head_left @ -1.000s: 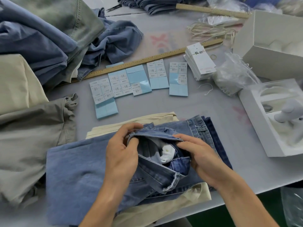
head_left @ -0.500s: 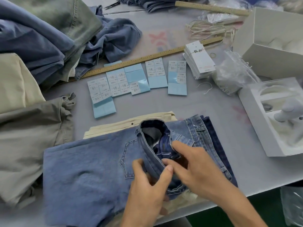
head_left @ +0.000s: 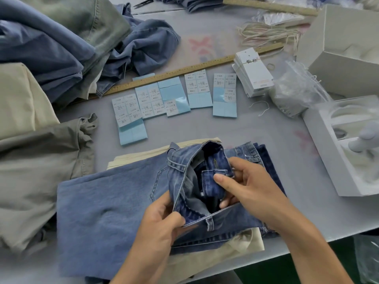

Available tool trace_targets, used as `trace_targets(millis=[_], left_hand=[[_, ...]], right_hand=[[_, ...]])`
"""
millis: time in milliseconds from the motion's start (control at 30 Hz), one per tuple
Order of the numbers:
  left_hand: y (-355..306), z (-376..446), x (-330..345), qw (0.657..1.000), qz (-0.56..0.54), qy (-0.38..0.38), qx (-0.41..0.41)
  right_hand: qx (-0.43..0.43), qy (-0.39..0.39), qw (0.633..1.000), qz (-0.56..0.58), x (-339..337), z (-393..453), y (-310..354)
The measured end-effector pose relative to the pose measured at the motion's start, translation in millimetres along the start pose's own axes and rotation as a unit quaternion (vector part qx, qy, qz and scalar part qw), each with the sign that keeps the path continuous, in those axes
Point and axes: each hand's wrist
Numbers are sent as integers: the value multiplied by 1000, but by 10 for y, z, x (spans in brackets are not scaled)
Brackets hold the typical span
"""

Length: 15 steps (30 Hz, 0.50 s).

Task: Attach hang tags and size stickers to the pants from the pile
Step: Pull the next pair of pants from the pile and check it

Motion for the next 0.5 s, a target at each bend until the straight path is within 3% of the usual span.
trace_targets(millis=[267, 367, 433, 500], left_hand=[[28, -5, -171, 995, -97, 33, -9], [-50, 9, -260, 989, -141, -37, -24], [-115, 21, -265, 987, -24, -155, 23], [-195, 57, -272, 934, 216, -262, 115]], right_hand=[[-12, -125, 990, 65, 20, 105, -28], [-34, -142, 988, 49, 39, 109, -18], [-55, -142, 988, -16, 47, 116, -21], [-73, -130, 986, -70, 45, 133, -7]])
Point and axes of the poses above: each hand's wrist, its own z-axis towards the middle knuckle, its own x-axis out of the palm, y = z × x, and after that the axes turned 11 degrees about -x, right-handed
